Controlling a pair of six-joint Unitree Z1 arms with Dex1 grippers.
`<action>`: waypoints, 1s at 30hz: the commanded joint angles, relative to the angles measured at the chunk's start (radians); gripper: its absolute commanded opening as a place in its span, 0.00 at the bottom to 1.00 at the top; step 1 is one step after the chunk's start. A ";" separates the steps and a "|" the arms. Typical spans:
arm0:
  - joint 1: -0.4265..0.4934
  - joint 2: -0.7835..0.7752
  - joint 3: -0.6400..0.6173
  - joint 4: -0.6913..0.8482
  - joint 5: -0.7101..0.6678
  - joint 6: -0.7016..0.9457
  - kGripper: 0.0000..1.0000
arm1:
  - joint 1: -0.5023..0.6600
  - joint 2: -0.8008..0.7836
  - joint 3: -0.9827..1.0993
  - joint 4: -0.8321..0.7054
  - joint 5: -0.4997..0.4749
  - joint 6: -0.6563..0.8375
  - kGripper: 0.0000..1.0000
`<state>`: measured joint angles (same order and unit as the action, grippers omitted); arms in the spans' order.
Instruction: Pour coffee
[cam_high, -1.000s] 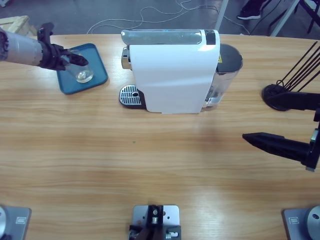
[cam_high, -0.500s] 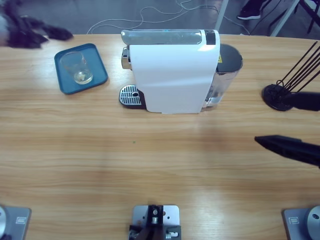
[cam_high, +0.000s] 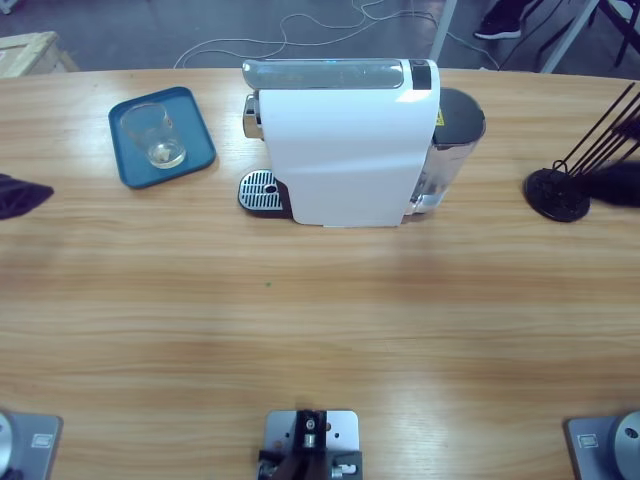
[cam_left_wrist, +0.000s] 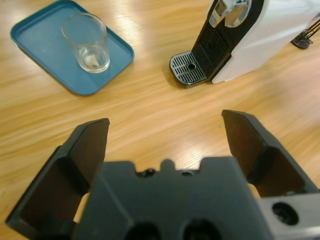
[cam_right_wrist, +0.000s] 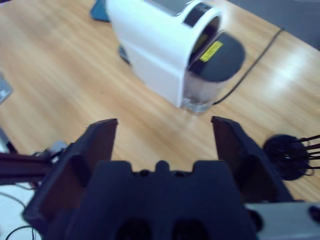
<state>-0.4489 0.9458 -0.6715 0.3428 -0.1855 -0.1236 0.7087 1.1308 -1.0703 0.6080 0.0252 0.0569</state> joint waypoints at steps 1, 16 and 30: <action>-0.010 -0.006 0.052 -0.035 -0.029 0.007 0.98 | -0.091 0.296 -0.228 0.115 0.006 -0.060 0.00; -0.010 -0.056 0.078 -0.060 -0.039 0.016 0.97 | -0.130 0.894 -1.053 0.609 -0.001 -0.098 0.00; -0.010 -0.058 0.078 -0.060 -0.046 0.019 0.97 | -0.058 0.959 -1.120 0.654 -0.020 -0.081 0.00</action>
<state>-0.4515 0.9183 -0.6291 0.2932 -0.2128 -0.1149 0.6284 2.0173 -2.1467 1.2276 0.0251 -0.0349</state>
